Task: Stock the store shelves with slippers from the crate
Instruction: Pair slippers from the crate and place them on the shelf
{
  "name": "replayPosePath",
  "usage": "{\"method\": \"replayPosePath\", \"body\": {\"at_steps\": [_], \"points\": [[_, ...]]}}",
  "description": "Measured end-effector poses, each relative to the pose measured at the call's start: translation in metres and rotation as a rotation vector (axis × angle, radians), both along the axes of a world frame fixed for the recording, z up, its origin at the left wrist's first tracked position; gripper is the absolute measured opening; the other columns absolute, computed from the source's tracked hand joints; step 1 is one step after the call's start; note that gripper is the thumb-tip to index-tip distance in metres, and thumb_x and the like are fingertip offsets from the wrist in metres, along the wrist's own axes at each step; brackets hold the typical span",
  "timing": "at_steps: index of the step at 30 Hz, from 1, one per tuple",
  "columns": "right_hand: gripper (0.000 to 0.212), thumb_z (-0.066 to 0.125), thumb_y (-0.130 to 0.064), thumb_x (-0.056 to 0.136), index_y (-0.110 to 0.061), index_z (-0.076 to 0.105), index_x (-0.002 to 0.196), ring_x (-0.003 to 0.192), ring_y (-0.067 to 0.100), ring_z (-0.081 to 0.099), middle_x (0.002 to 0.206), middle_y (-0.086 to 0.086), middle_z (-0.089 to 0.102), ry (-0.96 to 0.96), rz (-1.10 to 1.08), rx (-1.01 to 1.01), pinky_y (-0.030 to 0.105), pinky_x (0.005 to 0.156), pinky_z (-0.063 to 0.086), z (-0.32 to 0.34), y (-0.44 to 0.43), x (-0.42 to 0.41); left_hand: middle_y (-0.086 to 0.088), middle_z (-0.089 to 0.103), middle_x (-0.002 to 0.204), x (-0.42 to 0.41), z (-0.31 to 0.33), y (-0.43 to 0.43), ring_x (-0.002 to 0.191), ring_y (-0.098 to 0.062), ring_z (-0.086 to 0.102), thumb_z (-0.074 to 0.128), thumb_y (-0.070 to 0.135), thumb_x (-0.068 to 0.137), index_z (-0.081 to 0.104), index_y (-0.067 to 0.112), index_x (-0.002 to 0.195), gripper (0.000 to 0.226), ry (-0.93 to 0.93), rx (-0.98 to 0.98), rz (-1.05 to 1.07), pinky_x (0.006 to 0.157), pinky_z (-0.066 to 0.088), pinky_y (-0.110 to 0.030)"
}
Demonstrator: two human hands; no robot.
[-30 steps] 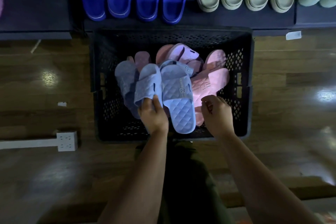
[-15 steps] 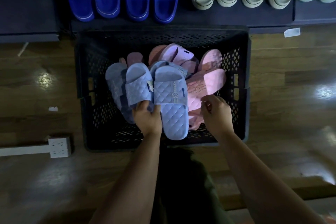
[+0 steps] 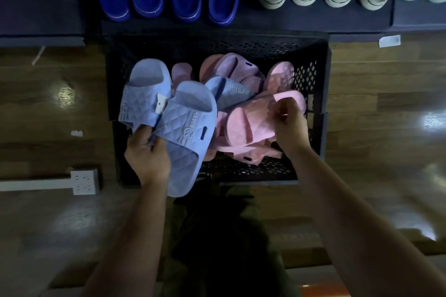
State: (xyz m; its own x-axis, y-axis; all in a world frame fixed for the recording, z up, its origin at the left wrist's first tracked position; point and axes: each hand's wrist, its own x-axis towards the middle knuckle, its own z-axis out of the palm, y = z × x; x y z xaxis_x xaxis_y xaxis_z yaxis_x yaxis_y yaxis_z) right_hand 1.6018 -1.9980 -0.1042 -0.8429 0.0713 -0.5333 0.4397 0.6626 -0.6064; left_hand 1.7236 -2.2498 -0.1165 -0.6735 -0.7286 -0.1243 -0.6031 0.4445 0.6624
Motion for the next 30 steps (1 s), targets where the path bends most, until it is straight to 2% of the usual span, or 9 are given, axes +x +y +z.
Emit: {"method": "replayPosePath", "body": {"at_steps": [4, 7, 12, 16, 19, 22, 24, 26, 30], "points": [[0.019, 0.050, -0.007, 0.090, -0.023, 0.054, 0.083, 0.074, 0.009, 0.057, 0.080, -0.010, 0.058, 0.170, -0.157, -0.168, 0.021, 0.066, 0.046, 0.028, -0.009, -0.017, -0.018, 0.056, 0.063, 0.010, 0.010, -0.003, 0.062, -0.035, 0.053, 0.049, 0.011, 0.076, 0.060, -0.003, 0.071, 0.018, 0.009, -0.004, 0.041, 0.056, 0.041, -0.037], [0.018, 0.049, -0.003, 0.090, -0.017, 0.060, 0.091, 0.075, 0.002, 0.054, 0.085, -0.010, 0.060, 0.252, -0.234, -0.228, 0.015, 0.064, 0.045, 0.040, -0.015, -0.033, -0.018, 0.058, 0.063, 0.011, 0.018, -0.002, 0.061, -0.036, 0.054, 0.051, 0.010, 0.078, 0.061, -0.003, 0.073, 0.018, 0.032, 0.003, 0.075, 0.057, 0.043, -0.038], [0.032, 0.047, 0.005, 0.086, -0.019, 0.068, 0.085, 0.079, 0.008, 0.060, 0.090, -0.007, 0.068, 0.106, -0.101, -0.281, 0.024, 0.066, 0.052, 0.018, -0.014, -0.030, -0.012, 0.061, 0.064, 0.010, 0.018, -0.002, 0.059, -0.033, 0.055, 0.050, 0.011, 0.080, 0.067, 0.002, 0.079, 0.019, 0.071, 0.041, 0.089, 0.057, 0.044, -0.036], [0.019, 0.059, -0.001, 0.087, -0.017, 0.065, 0.095, 0.082, 0.013, 0.063, 0.094, -0.002, 0.069, 0.084, -0.005, -0.169, 0.021, 0.070, 0.050, -0.008, -0.017, 0.000, -0.013, 0.062, 0.068, 0.012, 0.011, -0.002, 0.063, -0.032, 0.056, 0.053, 0.010, 0.082, 0.068, 0.001, 0.082, 0.018, 0.031, 0.023, 0.070, 0.059, 0.041, -0.032], [0.036, 0.068, -0.006, 0.081, -0.020, 0.041, 0.101, 0.075, 0.016, 0.060, 0.086, -0.005, 0.064, -0.044, -0.209, -0.163, 0.029, 0.069, 0.049, -0.027, -0.012, 0.021, -0.015, 0.061, 0.066, 0.015, 0.005, -0.002, 0.063, -0.033, 0.055, 0.051, 0.015, 0.081, 0.069, 0.002, 0.083, 0.022, 0.013, 0.038, 0.055, 0.059, 0.040, -0.033], [0.034, 0.073, -0.020, 0.079, -0.017, 0.056, 0.108, 0.077, 0.020, 0.065, 0.087, 0.003, 0.070, -0.219, -0.299, -0.122, 0.028, 0.070, 0.051, -0.042, 0.004, 0.030, -0.014, 0.062, 0.070, 0.018, -0.001, 0.001, 0.067, -0.029, 0.056, 0.053, 0.012, 0.083, 0.070, 0.005, 0.088, 0.020, -0.006, 0.062, 0.038, 0.062, 0.041, -0.033], [0.010, 0.068, -0.026, 0.084, -0.016, 0.068, 0.086, 0.071, 0.019, 0.063, 0.076, 0.003, 0.069, -0.297, -0.226, -0.035, 0.025, 0.060, 0.045, -0.050, 0.013, 0.032, -0.014, 0.062, 0.069, 0.018, -0.003, 0.005, 0.067, -0.029, 0.055, 0.051, 0.009, 0.083, 0.070, 0.003, 0.086, 0.019, -0.025, 0.063, 0.023, 0.063, 0.039, -0.031], [0.011, 0.067, -0.029, 0.086, -0.021, 0.067, 0.081, 0.067, 0.017, 0.060, 0.079, 0.002, 0.068, -0.394, -0.308, -0.028, 0.025, 0.060, 0.047, -0.057, 0.018, 0.034, -0.016, 0.060, 0.066, 0.018, -0.007, 0.008, 0.064, -0.029, 0.054, 0.050, 0.006, 0.081, 0.067, 0.000, 0.080, 0.018, -0.061, 0.045, 0.016, 0.061, 0.036, -0.028], [0.042, 0.063, -0.049, 0.086, -0.011, 0.066, 0.104, 0.073, 0.019, 0.064, 0.094, 0.006, 0.069, -0.715, -0.472, -0.165, 0.024, 0.058, 0.047, -0.079, 0.017, 0.043, -0.017, 0.058, 0.066, 0.023, -0.018, 0.013, 0.064, -0.032, 0.054, 0.050, 0.005, 0.078, 0.065, 0.000, 0.077, 0.016, -0.123, 0.024, 0.010, 0.060, 0.035, -0.029]]}}
